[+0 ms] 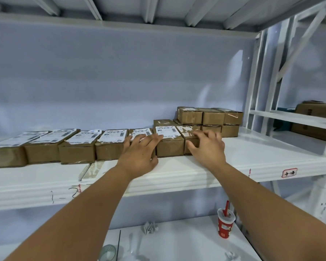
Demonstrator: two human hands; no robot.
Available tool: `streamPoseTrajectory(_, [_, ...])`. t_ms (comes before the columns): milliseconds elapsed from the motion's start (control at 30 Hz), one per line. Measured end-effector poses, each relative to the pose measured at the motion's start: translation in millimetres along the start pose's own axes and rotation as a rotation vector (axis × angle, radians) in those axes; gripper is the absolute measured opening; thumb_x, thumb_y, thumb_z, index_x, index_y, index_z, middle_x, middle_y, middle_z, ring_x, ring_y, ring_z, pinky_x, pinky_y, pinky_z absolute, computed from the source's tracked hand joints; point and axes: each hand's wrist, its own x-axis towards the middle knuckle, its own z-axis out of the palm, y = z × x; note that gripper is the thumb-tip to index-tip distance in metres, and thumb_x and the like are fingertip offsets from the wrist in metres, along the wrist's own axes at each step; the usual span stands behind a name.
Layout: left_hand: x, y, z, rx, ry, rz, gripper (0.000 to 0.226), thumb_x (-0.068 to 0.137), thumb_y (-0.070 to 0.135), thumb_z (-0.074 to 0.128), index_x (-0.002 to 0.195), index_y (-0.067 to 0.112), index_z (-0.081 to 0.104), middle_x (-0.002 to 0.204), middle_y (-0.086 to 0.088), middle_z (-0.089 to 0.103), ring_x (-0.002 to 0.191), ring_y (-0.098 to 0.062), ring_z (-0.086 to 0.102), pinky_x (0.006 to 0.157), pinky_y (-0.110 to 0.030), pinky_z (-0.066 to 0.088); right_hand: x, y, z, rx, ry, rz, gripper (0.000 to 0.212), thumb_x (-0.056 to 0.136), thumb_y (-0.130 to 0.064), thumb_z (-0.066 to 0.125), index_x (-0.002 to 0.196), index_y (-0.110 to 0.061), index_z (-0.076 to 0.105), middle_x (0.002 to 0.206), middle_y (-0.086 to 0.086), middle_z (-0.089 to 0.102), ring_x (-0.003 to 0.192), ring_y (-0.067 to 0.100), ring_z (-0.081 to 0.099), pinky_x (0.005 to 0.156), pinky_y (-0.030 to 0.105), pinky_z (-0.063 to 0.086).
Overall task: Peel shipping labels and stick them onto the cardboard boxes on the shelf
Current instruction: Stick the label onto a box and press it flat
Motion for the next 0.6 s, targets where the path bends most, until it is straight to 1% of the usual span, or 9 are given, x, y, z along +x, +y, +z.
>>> streamPoseTrajectory(67, [-0.1, 1.7, -0.2, 0.019, 0.022, -0.006, 0.067, 0.089, 0.037, 0.042, 0.148, 0.032, 0.011, 0.153, 0.01, 0.023, 0.141, -0.018, 0.017, 0.116, -0.049, 0.001, -2.3, -2.9, 3.1, -0.054, 0.097, -0.073, 0.04, 0.088, -0.046, 0.053, 0.125, -0.031, 0.057, 0.13, -0.002, 0.047, 0.129, 0.019, 0.025, 0.107, 0.043, 0.015])
streamPoseTrajectory(100, [-0.3, 2.9, -0.9, 0.031, 0.032, -0.013, 0.067, 0.09, 0.037, 0.041, 0.149, 0.03, 0.011, 0.154, 0.009, 0.021, 0.141, -0.018, 0.015, 0.116, -0.049, 0.0, -4.1, -6.9, 4.2, -0.045, 0.175, -0.119, 0.036, 0.087, -0.042, 0.055, 0.12, -0.029, 0.061, 0.125, -0.001, 0.051, 0.127, 0.019, 0.026, 0.105, 0.043, 0.015])
streamPoseTrajectory(200, [-3.7, 6.6, -5.7, 0.128, 0.07, -0.065, 0.061, 0.092, 0.03, 0.038, 0.148, 0.023, 0.015, 0.155, 0.003, 0.019, 0.142, -0.02, 0.015, 0.117, -0.046, 0.003, -8.9, -32.0, 5.8, 0.013, 0.346, -0.274, 0.028, 0.078, -0.029, 0.059, 0.103, -0.021, 0.069, 0.107, 0.002, 0.06, 0.114, 0.022, 0.036, 0.094, 0.045, 0.031])
streamPoseTrajectory(300, [-11.7, 4.1, -11.5, 0.14, 0.142, -0.163, 0.057, 0.089, 0.024, 0.039, 0.144, 0.019, 0.026, 0.151, -0.001, 0.027, 0.139, -0.022, 0.022, 0.114, -0.04, 0.012, -14.2, -71.6, 3.7, 0.084, 0.229, -0.49, 0.029, 0.077, -0.022, 0.052, 0.098, -0.014, 0.07, 0.093, 0.005, 0.065, 0.097, 0.027, 0.053, 0.081, 0.042, 0.051])
streamPoseTrajectory(333, [-16.4, -0.5, -14.7, 0.115, 0.166, -0.2, 0.055, 0.088, 0.023, 0.04, 0.142, 0.019, 0.029, 0.15, -0.001, 0.029, 0.138, -0.022, 0.025, 0.112, -0.038, 0.016, -17.5, -85.4, 3.2, 0.099, 0.177, -0.564, 0.029, 0.077, -0.02, 0.051, 0.098, -0.012, 0.069, 0.091, 0.006, 0.065, 0.092, 0.028, 0.057, 0.077, 0.041, 0.053])
streamPoseTrajectory(367, [-21.3, -6.4, -18.1, 0.093, 0.182, -0.229, 0.054, 0.088, 0.023, 0.041, 0.141, 0.019, 0.032, 0.149, -0.001, 0.031, 0.136, -0.022, 0.027, 0.109, -0.037, 0.02, -21.0, -98.5, 3.4, 0.095, 0.123, -0.62, 0.029, 0.078, -0.018, 0.052, 0.1, -0.011, 0.068, 0.092, 0.007, 0.065, 0.092, 0.029, 0.059, 0.076, 0.041, 0.054])
streamPoseTrajectory(467, [-39.1, -32.5, -30.5, 0.102, 0.173, -0.302, 0.05, 0.088, 0.027, 0.046, 0.136, 0.02, 0.038, 0.148, 0.0, 0.031, 0.135, -0.022, 0.027, 0.106, -0.036, 0.028, -33.7, -137.8, 5.4, 0.066, -0.031, -0.704, 0.031, 0.087, -0.018, 0.05, 0.115, -0.014, 0.062, 0.108, 0.007, 0.061, 0.105, 0.027, 0.054, 0.085, 0.037, 0.047])
streamPoseTrajectory(533, [-55.6, -55.2, -41.7, 0.133, 0.162, -0.361, 0.051, 0.086, 0.029, 0.052, 0.135, 0.02, 0.04, 0.148, 0.0, 0.031, 0.136, -0.022, 0.026, 0.104, -0.037, 0.031, -41.2, -165.8, 9.2, 0.061, -0.095, -0.728, 0.03, 0.091, -0.022, 0.046, 0.118, -0.017, 0.059, 0.114, 0.005, 0.058, 0.109, 0.025, 0.052, 0.085, 0.034, 0.042])
streamPoseTrajectory(600, [-72.8, -77.7, -52.8, 0.129, 0.19, -0.439, 0.047, 0.087, 0.026, 0.051, 0.133, 0.019, 0.044, 0.142, -0.002, 0.038, 0.133, -0.024, 0.03, 0.098, -0.038, 0.036, -47.5, -193.7, 12.0, 0.06, -0.151, -0.732, 0.029, 0.091, -0.023, 0.044, 0.117, -0.018, 0.057, 0.114, 0.004, 0.058, 0.109, 0.024, 0.052, 0.082, 0.033, 0.042])
